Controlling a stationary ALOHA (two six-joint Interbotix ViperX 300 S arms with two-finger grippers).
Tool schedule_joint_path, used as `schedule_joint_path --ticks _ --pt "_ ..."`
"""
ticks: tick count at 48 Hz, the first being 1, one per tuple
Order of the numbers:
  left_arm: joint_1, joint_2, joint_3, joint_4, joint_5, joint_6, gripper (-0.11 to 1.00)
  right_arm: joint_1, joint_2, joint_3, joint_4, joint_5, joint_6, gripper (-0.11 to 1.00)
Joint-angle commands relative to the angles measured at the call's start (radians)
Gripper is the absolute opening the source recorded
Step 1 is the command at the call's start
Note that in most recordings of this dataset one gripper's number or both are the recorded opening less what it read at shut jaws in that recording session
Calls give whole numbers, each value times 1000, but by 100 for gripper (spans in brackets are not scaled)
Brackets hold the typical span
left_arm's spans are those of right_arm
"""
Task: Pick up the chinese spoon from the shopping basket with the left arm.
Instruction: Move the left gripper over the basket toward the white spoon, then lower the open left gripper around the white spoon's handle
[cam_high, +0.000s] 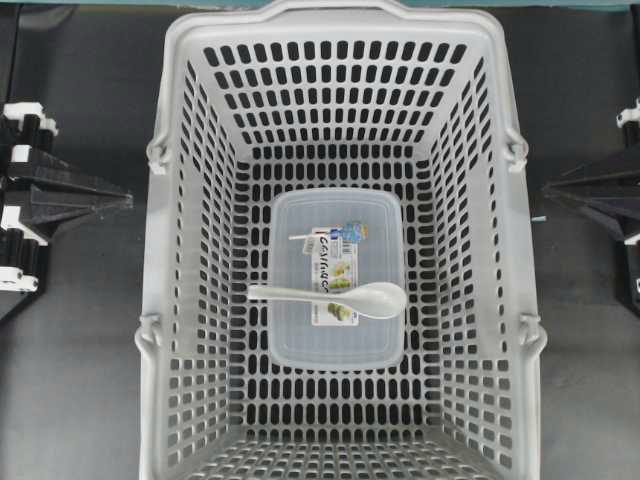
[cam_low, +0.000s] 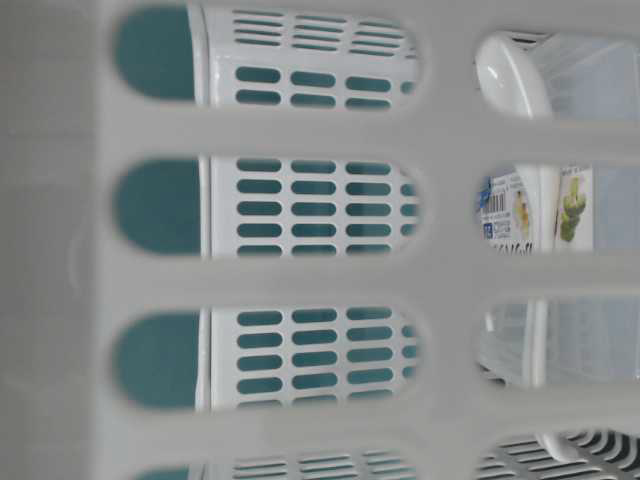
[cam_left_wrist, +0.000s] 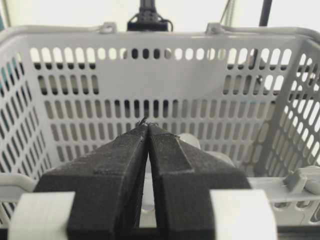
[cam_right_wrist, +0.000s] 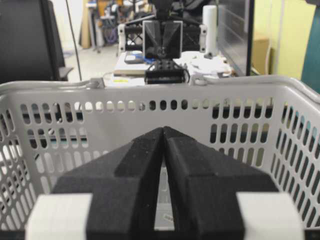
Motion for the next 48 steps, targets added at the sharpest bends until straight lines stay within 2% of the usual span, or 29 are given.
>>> schedule_joint_path --ticks 1,5,18,23,33,36,39,44,48 --pt "-6 49 -86 41 98 -15 6 0 12 -20 5 -6 8 0" --pt "-8 98 -164 41 232 -21 0 0 11 -20 9 15 9 0" --pt "-29 192 -407 41 577 -14 0 2 5 -38 9 118 35 0" --pt "-41 258 -497 41 689 -8 0 2 5 -38 9 146 63 0" --pt "-69 460 -680 41 870 -6 0 0 5 -38 9 156 71 3" --pt "-77 529 -733 41 907 -11 0 2 5 -38 9 153 71 11" --pt "-83 604 -798 41 950 -14 0 0 5 -40 9 152 69 24" --pt "-92 713 -893 41 1017 -3 0 2 5 -38 8 150 54 52" --pt "-95 779 -950 41 1062 -5 0 2 2 -38 8 144 40 66"
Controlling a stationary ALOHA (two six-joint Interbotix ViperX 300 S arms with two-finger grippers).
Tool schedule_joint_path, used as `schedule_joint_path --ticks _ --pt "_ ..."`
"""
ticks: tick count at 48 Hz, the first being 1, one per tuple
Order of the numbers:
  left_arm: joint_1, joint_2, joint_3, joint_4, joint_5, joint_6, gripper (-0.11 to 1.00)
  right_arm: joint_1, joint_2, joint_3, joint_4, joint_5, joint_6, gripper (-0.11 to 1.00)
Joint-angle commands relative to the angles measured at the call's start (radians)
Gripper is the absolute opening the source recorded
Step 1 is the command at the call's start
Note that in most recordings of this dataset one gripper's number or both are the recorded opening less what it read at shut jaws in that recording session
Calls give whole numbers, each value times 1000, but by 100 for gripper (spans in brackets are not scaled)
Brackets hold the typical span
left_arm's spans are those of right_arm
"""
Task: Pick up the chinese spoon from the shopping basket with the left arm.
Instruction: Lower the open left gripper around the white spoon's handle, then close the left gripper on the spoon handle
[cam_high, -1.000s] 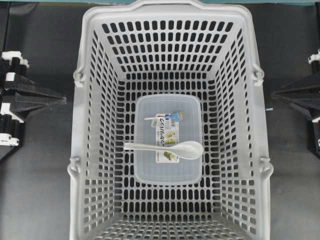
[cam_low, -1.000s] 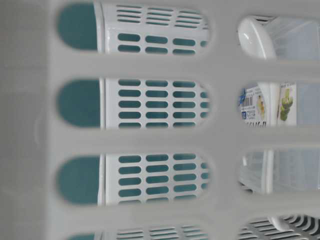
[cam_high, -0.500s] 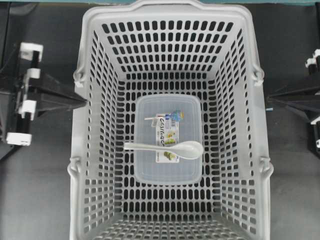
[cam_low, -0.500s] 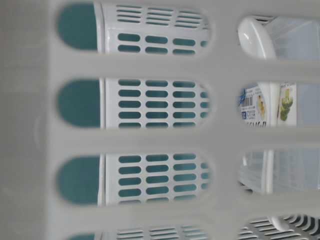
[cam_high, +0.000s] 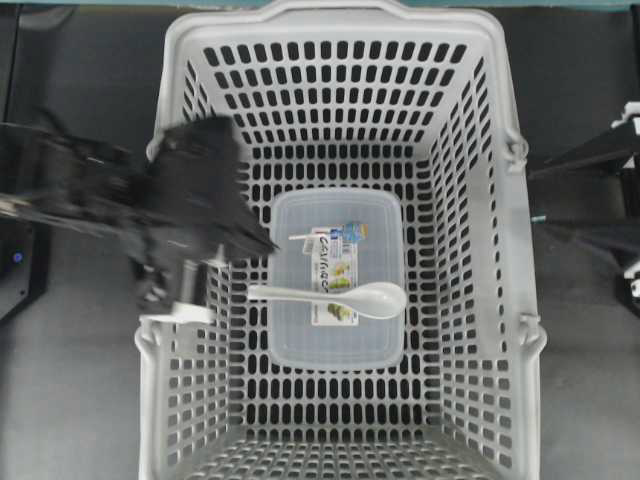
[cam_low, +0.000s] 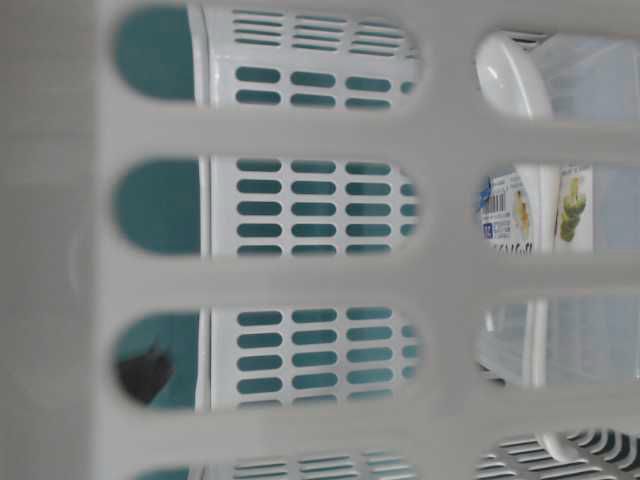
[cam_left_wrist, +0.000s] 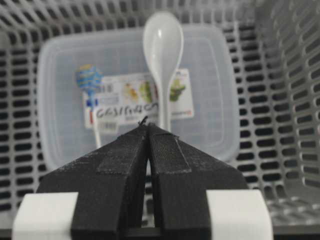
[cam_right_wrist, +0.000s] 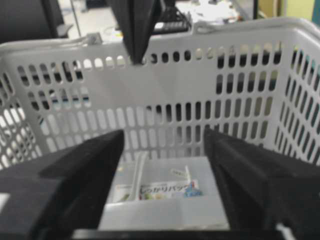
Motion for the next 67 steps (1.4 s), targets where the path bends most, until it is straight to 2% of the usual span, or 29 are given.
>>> schedule_joint_path --ticks 1,11,18,21,31,35,59,63,67 --pt "-6 69 -100 3 46 5 0 2 2 -23 5 -17 -11 68" --pt "-18 186 -196 3 117 3 0 2 -17 -23 5 -32 -28 68" --pt "-23 233 -201 3 123 2 2 -3 -17 -23 3 -35 -29 68" --pt "-25 255 -199 3 123 -11 15 -6 -17 -23 3 -40 -29 68" --pt "-49 334 -212 3 124 -18 76 -5 -17 -21 3 -44 -29 68" --pt "-60 365 -212 3 126 -25 89 -5 -17 -20 3 -44 -29 68" --pt "-41 457 -187 3 120 -71 84 -6 -17 -11 5 -44 -31 68" --pt "-35 459 -187 3 118 -86 82 -6 -17 -11 3 -44 -31 68" --pt "-32 457 -186 3 118 -101 75 -6 -17 -9 3 -44 -31 68"
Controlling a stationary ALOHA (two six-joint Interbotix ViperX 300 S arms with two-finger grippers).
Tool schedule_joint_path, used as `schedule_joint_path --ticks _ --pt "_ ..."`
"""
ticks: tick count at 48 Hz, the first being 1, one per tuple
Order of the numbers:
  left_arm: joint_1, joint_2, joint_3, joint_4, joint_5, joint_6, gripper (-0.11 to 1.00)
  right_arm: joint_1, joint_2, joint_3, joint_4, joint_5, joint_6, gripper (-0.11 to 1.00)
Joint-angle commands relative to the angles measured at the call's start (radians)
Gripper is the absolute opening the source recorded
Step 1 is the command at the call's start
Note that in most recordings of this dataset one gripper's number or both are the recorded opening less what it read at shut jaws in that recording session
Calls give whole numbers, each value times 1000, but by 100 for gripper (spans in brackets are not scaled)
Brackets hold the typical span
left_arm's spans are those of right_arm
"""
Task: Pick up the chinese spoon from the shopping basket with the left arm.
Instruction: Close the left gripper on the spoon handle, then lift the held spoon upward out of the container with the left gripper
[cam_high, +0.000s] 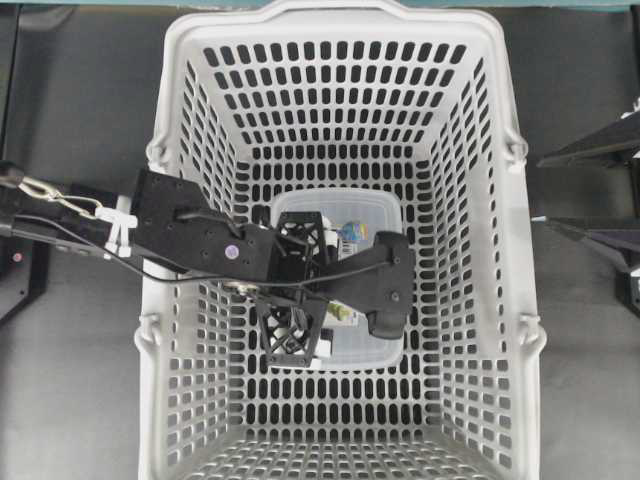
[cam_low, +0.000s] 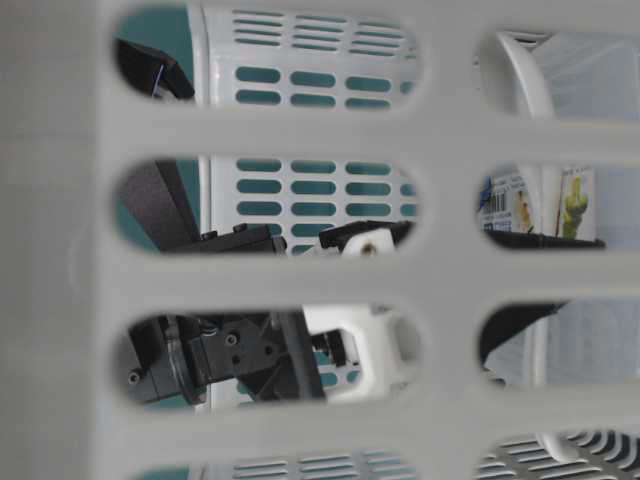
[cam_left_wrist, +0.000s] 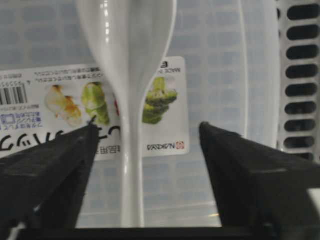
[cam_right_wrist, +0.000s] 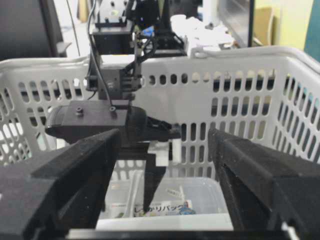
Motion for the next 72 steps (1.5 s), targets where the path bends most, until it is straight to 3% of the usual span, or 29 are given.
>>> schedule_joint_path --ticks 1,11,13,23,29,37,44,72 --pt "6 -8 -3 3 -6 -9 72 -2 5 -11 3 -11 -2 68" --pt "3 -11 -8 3 -17 -6 17 -2 5 -3 2 -11 0 68" --pt "3 -11 -14 3 -15 -6 12 -2 5 -3 2 -11 0 68" --pt "6 -55 -86 3 35 -8 12 -3 3 -2 2 -11 0 68" --pt "6 -81 -187 3 161 -11 12 -6 2 2 3 -11 0 68" --pt "-5 -84 -391 3 394 -14 12 -6 0 3 3 -11 0 68" --pt "-3 -72 -495 3 495 -17 12 -6 0 5 2 -11 0 68" --pt "12 -57 -509 3 509 -20 12 -6 -3 8 3 -11 0 68"
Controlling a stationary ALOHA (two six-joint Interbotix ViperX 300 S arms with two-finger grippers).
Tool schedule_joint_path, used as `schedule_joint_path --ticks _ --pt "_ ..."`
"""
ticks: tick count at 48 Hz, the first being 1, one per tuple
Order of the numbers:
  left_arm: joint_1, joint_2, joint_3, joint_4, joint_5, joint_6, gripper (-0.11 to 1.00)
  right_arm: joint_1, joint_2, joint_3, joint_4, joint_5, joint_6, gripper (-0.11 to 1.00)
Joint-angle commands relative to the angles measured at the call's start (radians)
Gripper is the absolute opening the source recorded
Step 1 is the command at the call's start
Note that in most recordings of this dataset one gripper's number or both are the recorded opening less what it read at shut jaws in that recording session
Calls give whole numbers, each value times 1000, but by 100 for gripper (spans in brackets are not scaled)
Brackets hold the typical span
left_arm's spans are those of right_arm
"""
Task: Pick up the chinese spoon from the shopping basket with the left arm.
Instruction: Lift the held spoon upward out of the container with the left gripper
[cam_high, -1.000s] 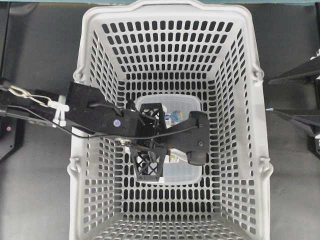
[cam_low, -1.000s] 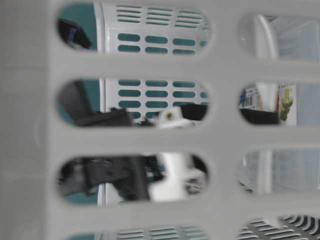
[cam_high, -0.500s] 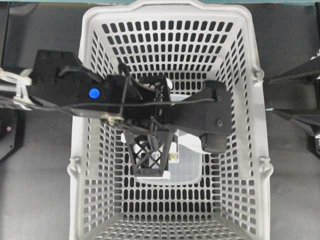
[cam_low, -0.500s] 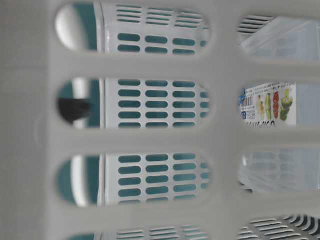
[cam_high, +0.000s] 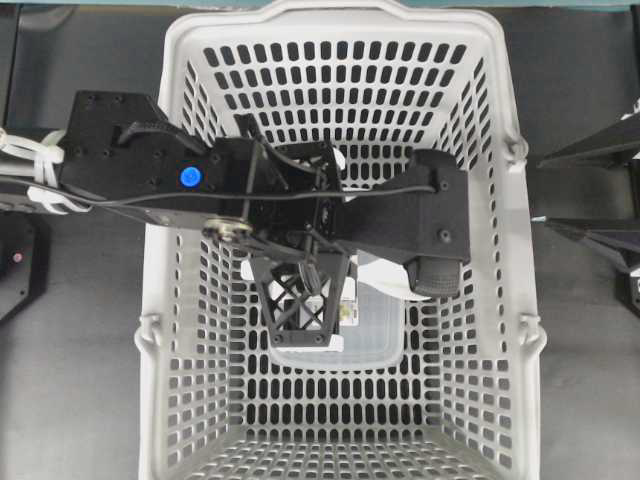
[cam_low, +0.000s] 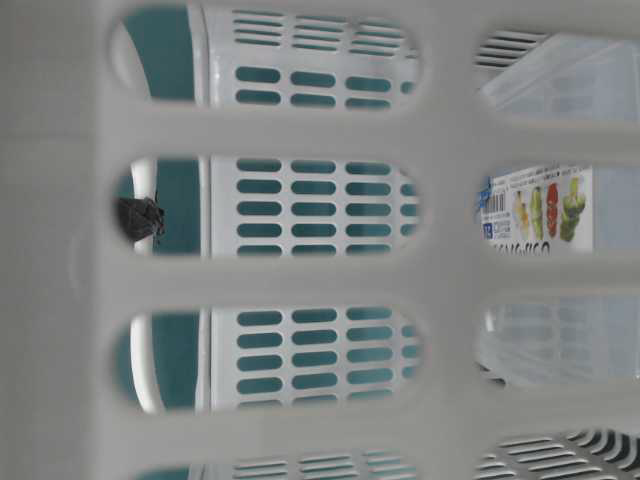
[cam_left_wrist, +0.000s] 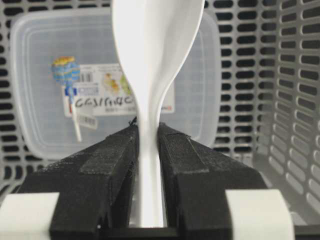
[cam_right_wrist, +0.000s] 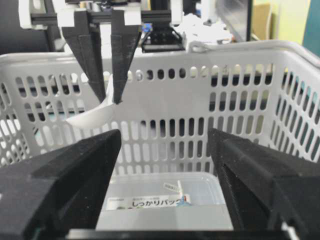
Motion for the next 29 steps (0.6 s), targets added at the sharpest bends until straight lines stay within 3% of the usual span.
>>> schedule_joint_path --ticks 1,29 --pt "6 -12 -23 5 -3 -2 12 -2 5 -8 3 -9 0 68" --pt "6 -2 -23 3 -3 0 12 -2 5 -6 2 -5 0 68"
